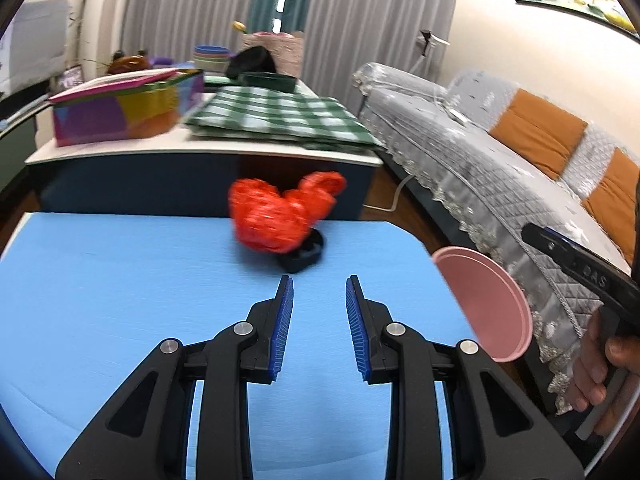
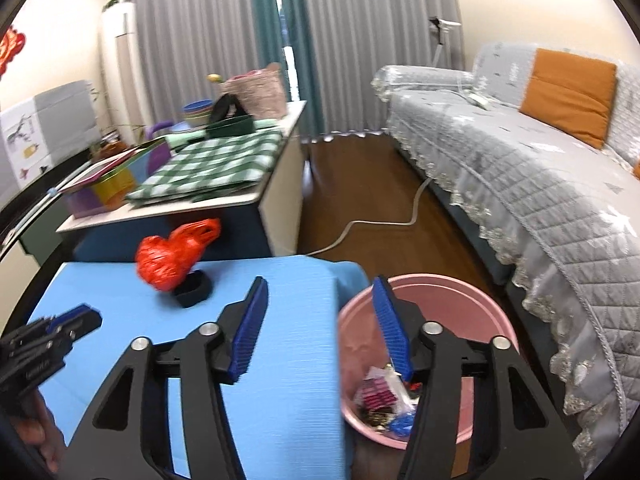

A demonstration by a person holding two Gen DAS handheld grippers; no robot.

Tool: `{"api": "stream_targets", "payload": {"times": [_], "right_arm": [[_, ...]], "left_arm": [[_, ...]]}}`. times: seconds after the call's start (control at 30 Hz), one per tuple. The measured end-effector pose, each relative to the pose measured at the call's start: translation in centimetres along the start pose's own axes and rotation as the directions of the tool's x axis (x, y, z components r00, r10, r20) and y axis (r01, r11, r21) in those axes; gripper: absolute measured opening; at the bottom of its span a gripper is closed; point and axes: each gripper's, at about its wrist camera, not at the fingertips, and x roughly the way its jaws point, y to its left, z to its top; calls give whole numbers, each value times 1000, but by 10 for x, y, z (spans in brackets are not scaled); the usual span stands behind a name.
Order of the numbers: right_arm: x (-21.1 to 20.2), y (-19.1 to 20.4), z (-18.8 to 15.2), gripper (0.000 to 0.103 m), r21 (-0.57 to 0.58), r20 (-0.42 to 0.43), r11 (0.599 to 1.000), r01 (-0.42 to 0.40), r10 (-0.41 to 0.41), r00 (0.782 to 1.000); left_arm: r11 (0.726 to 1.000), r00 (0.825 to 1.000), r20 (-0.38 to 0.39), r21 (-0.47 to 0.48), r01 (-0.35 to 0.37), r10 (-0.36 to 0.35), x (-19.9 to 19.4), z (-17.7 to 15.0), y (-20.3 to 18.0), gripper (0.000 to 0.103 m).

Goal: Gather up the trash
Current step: 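Move the left tool to the red plastic bag while the right tool moves to the black elastic band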

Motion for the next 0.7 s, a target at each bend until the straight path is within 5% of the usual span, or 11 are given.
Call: {"api": "stream_targets", "payload": {"times": [0.17, 0.7], "right_arm": [[9, 31, -8, 31, -50, -5, 997, -57, 57, 998], [76, 85, -23, 32, -73, -100, 984, -163, 155, 983]], "left_arm": [[998, 998, 26, -36, -53, 54, -3, 3, 33, 28], [979, 991, 36, -169, -118, 125, 26, 12, 96, 28]]}}
